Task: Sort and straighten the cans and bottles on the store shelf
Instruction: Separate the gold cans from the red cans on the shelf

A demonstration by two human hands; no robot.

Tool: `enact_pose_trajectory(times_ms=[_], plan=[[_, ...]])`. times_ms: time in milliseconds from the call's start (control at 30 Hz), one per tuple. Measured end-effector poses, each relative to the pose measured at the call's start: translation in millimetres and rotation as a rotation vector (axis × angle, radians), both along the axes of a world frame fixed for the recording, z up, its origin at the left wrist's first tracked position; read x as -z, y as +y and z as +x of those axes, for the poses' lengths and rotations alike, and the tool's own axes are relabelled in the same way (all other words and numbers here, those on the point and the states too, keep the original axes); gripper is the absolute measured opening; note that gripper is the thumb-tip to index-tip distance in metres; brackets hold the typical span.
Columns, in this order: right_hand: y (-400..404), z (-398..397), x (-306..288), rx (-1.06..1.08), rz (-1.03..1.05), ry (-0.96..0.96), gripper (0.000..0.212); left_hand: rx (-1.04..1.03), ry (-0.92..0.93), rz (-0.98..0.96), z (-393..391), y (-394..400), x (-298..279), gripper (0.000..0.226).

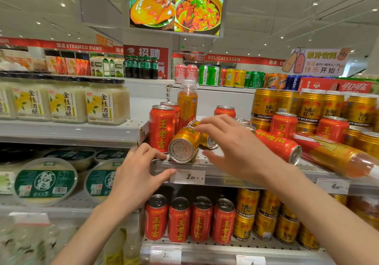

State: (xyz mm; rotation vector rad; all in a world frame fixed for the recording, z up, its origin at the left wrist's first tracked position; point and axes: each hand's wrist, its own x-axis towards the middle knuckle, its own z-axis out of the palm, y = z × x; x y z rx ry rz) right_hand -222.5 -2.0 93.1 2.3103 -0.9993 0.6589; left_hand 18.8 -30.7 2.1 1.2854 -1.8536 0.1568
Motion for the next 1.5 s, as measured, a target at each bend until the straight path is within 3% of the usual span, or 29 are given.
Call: enact_pose_trajectory(times_ms=[133, 300, 567, 900, 1100, 1200, 1333, 1500], plan=[[-13.1, 25.9, 3.7, 0.002, 0.126, 0.161, 0.073, 0.01, 0.012, -0.001, 2.5, -1.2, 0.5, 0.036], [-27.7, 26.4, 7.8, -0.022, 0.17, 0.139, 0.073, 0.02, 0.014, 0.005, 3.0, -0.8, -0.2, 0.038], [-24.4, 25.7, -9.7, -0.044, 0.396, -0.406, 0.063, 0.013, 0.019, 0.013, 2.5, -1.7, 0.3, 0.039], [-35.1, 43.5, -3.8, 0.121, 0.465, -0.538, 0.043, -0.031, -0.005, 0.002, -1.0, -0.9, -1.3, 0.042], [-26.3, 38.2, -9.3, 0.17, 0.476, -0.373, 0.049, -0.108, -0.106, -0.048, -8.6, -1.1, -1.9, 0.048], [-21.2, 29.2, -21.4, 0.2, 0.375, -0.277, 0.056, -0.108, -0.128, -0.087, -8.7, -0.3, -1.8, 0.047], [-25.7, 8.2, -43.9, 0.291, 0.259, -0.133, 0.042, -0.062, -0.125, -0.11, -11.7, 0.9, 2.0, 0.042], [-40.8, -1.3, -64.0, 0.438, 0.42, 0.002, 0.038, 0.037, -0.139, -0.089, -17.3, -3.4, -2.1, 0.038]])
